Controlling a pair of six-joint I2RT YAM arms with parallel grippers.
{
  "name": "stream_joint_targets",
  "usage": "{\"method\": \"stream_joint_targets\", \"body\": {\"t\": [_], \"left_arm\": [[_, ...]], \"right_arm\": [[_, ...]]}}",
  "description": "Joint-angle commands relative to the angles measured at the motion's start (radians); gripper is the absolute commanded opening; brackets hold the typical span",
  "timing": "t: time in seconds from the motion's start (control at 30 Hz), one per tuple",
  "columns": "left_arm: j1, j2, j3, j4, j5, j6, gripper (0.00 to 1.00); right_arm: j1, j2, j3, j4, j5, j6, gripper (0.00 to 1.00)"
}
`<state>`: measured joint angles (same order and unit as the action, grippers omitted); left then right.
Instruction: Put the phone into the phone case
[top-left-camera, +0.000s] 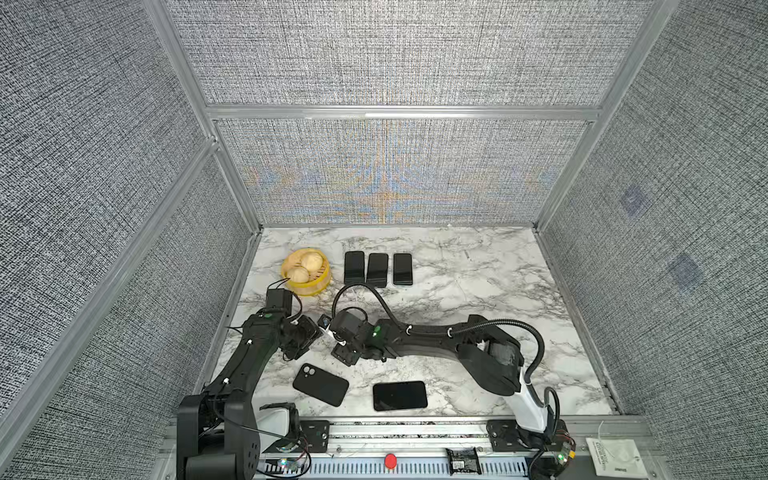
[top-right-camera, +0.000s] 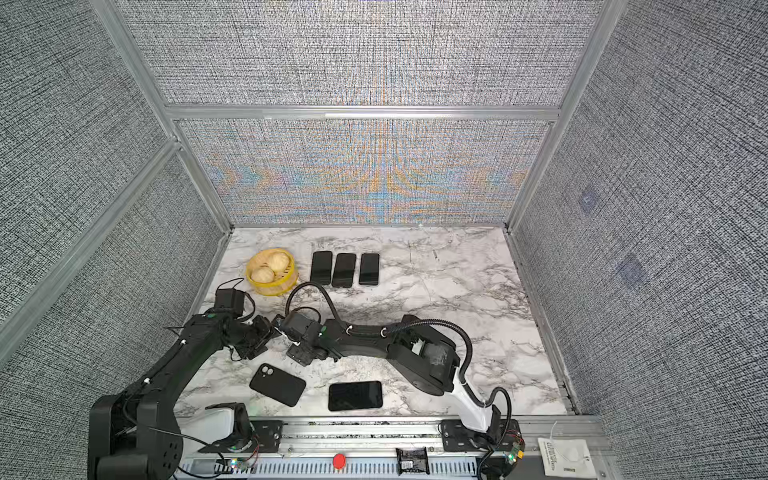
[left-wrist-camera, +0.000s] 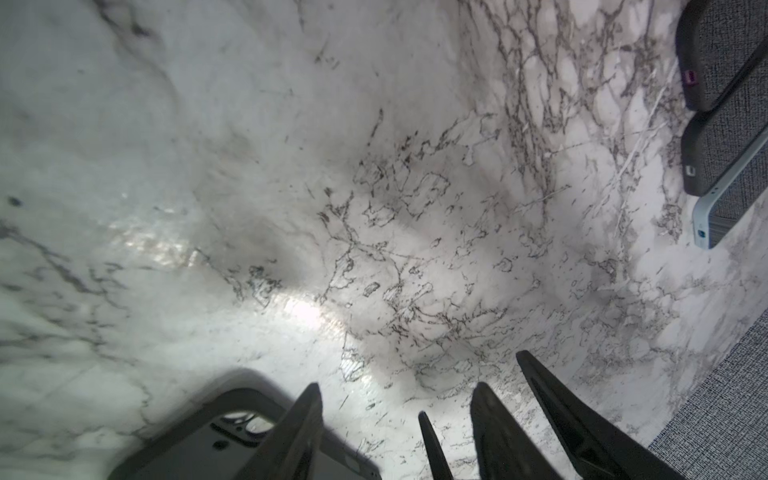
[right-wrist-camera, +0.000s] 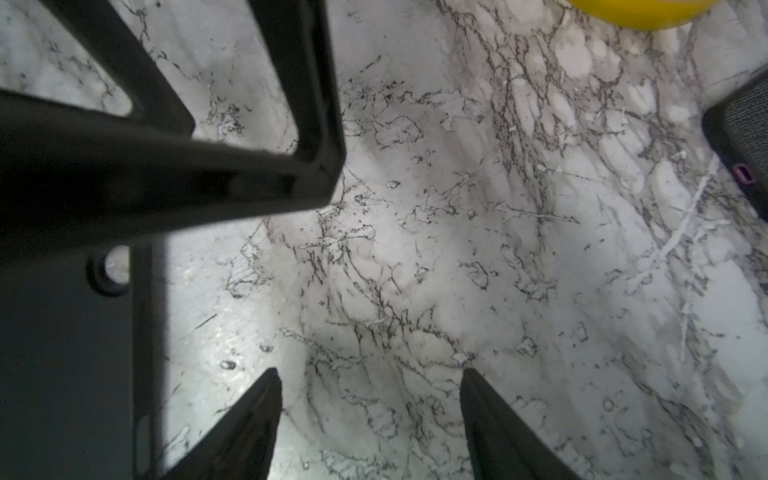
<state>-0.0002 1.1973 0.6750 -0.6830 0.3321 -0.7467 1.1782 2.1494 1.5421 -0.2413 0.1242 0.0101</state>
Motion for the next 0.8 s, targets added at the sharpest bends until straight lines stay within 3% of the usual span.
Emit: {"method": "stream_joint_targets", "body": {"t": [0.0, 0.2, 0.4, 0.5, 0.77], "left_arm": [[-0.001, 0.006, 0.018, 0.041, 0.026, 0.009, 0.59], [0.003, -0.013, 0.057, -0.027, -0.076, 0.01, 0.59], [0.063, -0.083, 0.031, -0.033, -0.121, -0.027, 0.59], [0.091, -0.122, 0.009, -0.014, -0.12, -0.034, 0.58], [0.108, -0.15, 0.013, -0.015, -0.127, -0.034, 0.58]], "right_arm": [[0.015, -0.006, -0.015, 0.025, -0.086, -0.051, 0.7], [0.017, -0.005, -0.029, 0.021, -0.099, -0.057, 0.62], [0.002, -0.058, -0.098, 0.039, -0.081, -0.047, 0.52], [-0.002, -0.086, -0.124, 0.054, -0.094, -0.041, 0.33], [0.037, -0.067, -0.087, 0.064, -0.223, -0.071, 0.34]]}}
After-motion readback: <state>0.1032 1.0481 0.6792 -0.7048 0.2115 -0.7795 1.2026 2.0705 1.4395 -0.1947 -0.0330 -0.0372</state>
